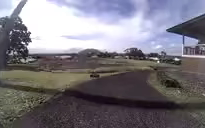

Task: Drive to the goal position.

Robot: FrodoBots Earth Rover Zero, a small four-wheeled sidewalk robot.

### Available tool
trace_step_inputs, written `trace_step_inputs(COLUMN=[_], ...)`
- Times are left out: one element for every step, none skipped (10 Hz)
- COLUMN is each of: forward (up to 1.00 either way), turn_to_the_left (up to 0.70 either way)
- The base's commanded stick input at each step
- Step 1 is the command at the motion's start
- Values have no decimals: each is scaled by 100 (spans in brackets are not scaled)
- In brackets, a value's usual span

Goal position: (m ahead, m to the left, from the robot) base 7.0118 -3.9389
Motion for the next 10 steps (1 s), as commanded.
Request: trace_step_inputs(forward=[50, 50, 50, 50, 50, 50, 50, 50, 50, 50], turn_to_the_left=[0, 0, 0, 0, -3, -50, -50, -50, -50, -50])
